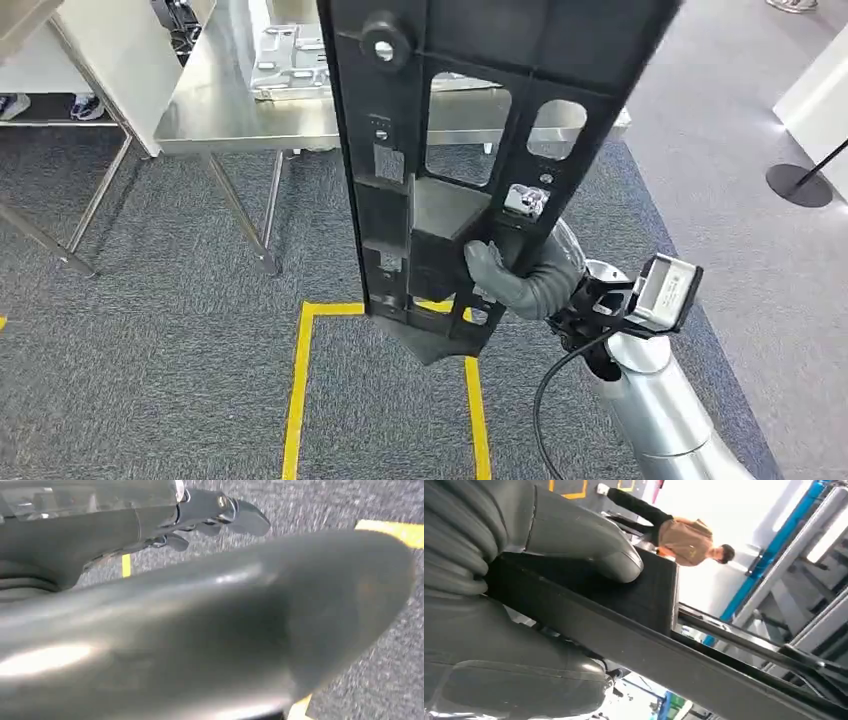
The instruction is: Take the parts from the cabinet and place them on the table.
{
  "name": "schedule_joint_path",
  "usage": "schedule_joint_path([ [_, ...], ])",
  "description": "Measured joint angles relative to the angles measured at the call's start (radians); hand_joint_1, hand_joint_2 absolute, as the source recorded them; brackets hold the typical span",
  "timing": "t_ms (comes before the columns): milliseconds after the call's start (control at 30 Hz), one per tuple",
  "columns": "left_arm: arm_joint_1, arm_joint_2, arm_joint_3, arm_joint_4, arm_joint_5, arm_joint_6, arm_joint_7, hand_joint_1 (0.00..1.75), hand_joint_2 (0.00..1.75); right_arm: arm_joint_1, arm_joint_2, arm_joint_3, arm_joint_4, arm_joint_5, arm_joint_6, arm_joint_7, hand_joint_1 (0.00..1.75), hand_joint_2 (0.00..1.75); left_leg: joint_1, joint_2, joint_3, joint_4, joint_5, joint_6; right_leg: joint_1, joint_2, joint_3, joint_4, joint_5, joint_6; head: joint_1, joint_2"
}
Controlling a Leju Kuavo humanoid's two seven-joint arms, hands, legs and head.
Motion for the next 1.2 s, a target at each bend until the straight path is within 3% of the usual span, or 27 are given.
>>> schedule_joint_path([
  [67,0.000,-0.002,0.000,0.000,0.000,-0.001,0.000,0.00,0.00,-0.001,0.000,0.000,-0.002,0.000,0.000,0.000,1.75,1.75,0.000,-0.001,0.025,0.000,-0.017,-0.006,-0.001,-0.003,0.077,-0.196,0.122,-0.005,0.000,0.000],
  [100,0.001,-0.003,0.000,0.000,0.000,-0.001,0.000,0.00,0.00,-0.001,0.000,0.000,-0.002,0.000,0.000,0.000,1.75,1.75,-0.002,-0.002,0.024,0.001,-0.024,-0.011,0.000,-0.007,0.097,-0.251,0.133,-0.009,0.000,0.000],
  [133,-0.002,-0.003,0.000,0.000,0.000,-0.001,0.000,0.00,0.00,-0.003,0.000,0.000,-0.003,-0.001,0.000,0.001,1.75,1.75,-0.007,-0.004,0.026,0.006,-0.031,-0.019,0.006,-0.006,0.099,-0.264,0.125,-0.013,-0.001,0.000],
  [233,-0.002,-0.003,0.000,0.000,0.000,-0.001,0.000,0.00,0.00,-0.003,-0.001,0.000,-0.005,-0.001,0.000,0.002,1.75,1.75,-0.003,-0.002,0.030,-0.003,-0.036,-0.037,0.010,-0.001,0.098,-0.263,0.119,-0.031,-0.003,0.000],
  [300,-0.003,-0.001,0.000,0.000,0.000,-0.001,0.000,0.00,0.00,-0.004,-0.001,0.000,-0.010,-0.001,0.001,0.003,1.75,1.75,-0.002,-0.002,0.033,0.022,-0.057,-0.048,0.001,-0.002,0.119,-0.277,0.117,-0.043,-0.004,0.000],
  [333,-0.003,-0.003,0.000,0.000,0.001,-0.001,0.000,0.00,0.00,-0.006,0.000,0.000,-0.010,-0.001,0.002,0.003,1.75,1.75,-0.001,-0.002,0.002,0.084,-0.088,-0.052,0.000,-0.004,0.125,-0.277,0.113,-0.049,-0.013,0.000],
  [400,-0.003,-0.003,0.000,0.000,0.003,0.000,0.002,0.00,0.00,-0.004,0.001,0.001,-0.010,-0.001,0.003,0.003,1.75,1.75,0.002,-0.002,-0.097,0.260,-0.155,-0.059,0.003,-0.004,0.132,-0.277,0.103,-0.053,-0.013,0.000],
  [433,-0.001,-0.003,0.001,0.000,0.005,0.001,0.003,0.00,0.00,-0.003,0.001,0.002,-0.010,-0.001,0.004,0.005,1.75,1.75,0.002,-0.002,-0.143,0.329,-0.169,-0.060,0.004,-0.004,0.137,-0.277,0.099,-0.054,-0.013,0.000],
  [467,0.001,-0.003,0.002,0.000,0.008,0.003,0.003,0.00,0.00,-0.002,0.002,0.003,-0.010,0.000,0.005,0.006,1.75,1.75,0.002,-0.002,-0.160,0.338,-0.151,-0.060,0.005,-0.002,0.143,-0.277,0.094,-0.053,-0.013,0.000],
  [500,0.003,-0.003,0.002,0.000,0.009,0.004,0.004,0.00,0.00,-0.002,0.002,0.005,-0.010,0.000,0.006,0.007,1.75,1.75,0.002,-0.002,-0.149,0.293,-0.106,-0.057,0.006,0.000,0.152,-0.277,0.087,-0.053,-0.013,0.000],
  [567,0.003,-0.003,0.002,0.000,0.010,0.007,0.004,0.00,0.00,-0.003,0.006,0.006,-0.010,0.000,0.010,0.015,1.75,1.75,0.001,-0.002,-0.076,0.109,0.013,-0.046,0.008,0.001,0.176,-0.277,0.072,-0.049,-0.013,0.000],
  [600,0.004,-0.003,0.003,0.000,0.010,0.007,0.004,0.00,0.00,-0.004,0.008,0.007,-0.010,0.000,0.013,0.018,1.75,1.75,-0.001,-0.002,-0.049,0.031,0.045,-0.037,0.008,0.000,0.182,-0.279,0.065,-0.047,-0.013,0.000],
  [633,0.002,-0.003,0.004,0.000,0.010,0.007,0.004,0.00,0.00,-0.006,0.009,0.008,-0.009,0.000,0.014,0.018,1.75,1.75,-0.011,-0.002,-0.038,0.021,0.027,-0.029,0.013,0.001,0.182,-0.276,0.061,-0.040,-0.011,0.000],
  [733,0.003,-0.004,0.004,0.000,0.010,0.007,0.004,0.00,0.00,-0.008,0.013,0.010,-0.010,0.000,0.014,0.024,1.75,1.75,-0.014,-0.003,-0.038,0.015,0.019,-0.015,0.009,0.001,0.182,-0.284,0.058,-0.023,-0.012,0.000],
  [767,0.003,-0.005,0.004,0.000,0.010,0.007,0.004,0.00,0.00,-0.009,0.016,0.010,-0.011,0.000,0.014,0.026,1.75,1.75,-0.005,-0.004,-0.030,0.004,0.021,-0.009,0.014,0.001,0.188,-0.287,0.054,-0.016,-0.012,0.000],
  [800,0.004,-0.008,0.004,0.000,0.010,0.007,0.004,0.00,0.00,-0.008,0.017,0.010,-0.013,0.000,0.013,0.027,1.75,1.75,-0.001,-0.003,-0.017,-0.006,0.023,-0.006,0.011,0.000,0.188,-0.271,0.045,-0.012,-0.011,0.000],
  [833,0.002,-0.008,0.005,0.000,0.010,0.007,0.003,0.00,0.00,-0.015,0.018,0.010,-0.014,-0.001,0.013,0.027,1.75,1.75,-0.001,-0.002,-0.009,-0.009,0.018,0.002,0.010,-0.001,0.161,-0.216,0.019,-0.009,-0.007,0.000],
  [900,0.001,-0.008,0.005,0.000,0.008,0.006,0.003,0.00,0.00,-0.014,0.018,0.009,-0.014,-0.001,0.014,0.028,1.75,1.75,-0.002,-0.002,-0.002,-0.009,0.010,0.007,0.006,-0.001,0.061,-0.043,-0.049,-0.002,-0.008,0.000],
  [933,0.000,-0.008,0.004,0.000,0.007,0.006,0.003,0.00,0.00,-0.010,0.018,0.008,-0.014,-0.001,0.014,0.029,1.75,1.75,-0.002,-0.002,0.001,-0.009,0.005,0.007,0.005,-0.001,0.013,0.031,-0.067,0.000,-0.008,0.000],
  [967,0.001,-0.008,0.004,0.000,0.005,0.006,0.003,0.00,0.00,-0.007,0.018,0.009,-0.014,0.000,0.014,0.031,1.75,1.75,-0.002,-0.003,0.007,-0.008,0.000,0.006,0.004,-0.001,-0.016,0.061,-0.059,0.002,-0.008,0.000],
  [1000,0.003,-0.008,0.004,0.000,0.003,0.005,0.003,0.00,0.00,-0.005,0.018,0.009,-0.014,0.000,0.015,0.031,1.75,1.75,-0.002,-0.003,0.016,-0.008,-0.006,0.005,0.004,-0.001,-0.016,0.032,-0.017,0.002,-0.008,0.000],
  [1033,0.004,-0.008,0.005,0.000,0.002,0.004,0.003,0.00,0.00,-0.005,0.018,0.008,-0.014,0.000,0.015,0.031,1.75,1.75,-0.002,-0.004,0.025,-0.008,-0.013,0.003,0.004,-0.001,0.009,-0.039,0.038,0.000,-0.008,0.000],
  [1100,0.003,-0.010,0.004,0.000,-0.001,0.004,0.003,0.00,0.00,-0.005,0.018,0.007,-0.014,0.000,0.015,0.031,1.75,1.75,-0.003,-0.005,0.048,-0.008,-0.029,-0.003,0.005,-0.004,0.088,-0.240,0.155,-0.011,-0.007,0.000],
  [1133,0.003,-0.011,0.004,0.000,-0.002,0.004,0.003,0.00,0.00,-0.005,0.018,0.007,-0.013,0.001,0.015,0.031,1.75,1.75,-0.009,-0.005,0.048,-0.006,-0.036,-0.010,0.011,-0.006,0.104,-0.261,0.134,-0.015,-0.008,0.000],
  [1200,0.001,-0.011,0.004,0.000,-0.004,0.003,0.003,0.00,0.00,-0.004,0.018,0.006,-0.014,0.006,0.014,0.029,1.75,1.75,-0.007,-0.005,0.047,-0.008,-0.044,-0.021,0.013,-0.003,0.104,-0.271,0.129,-0.025,-0.008,0.000],
])
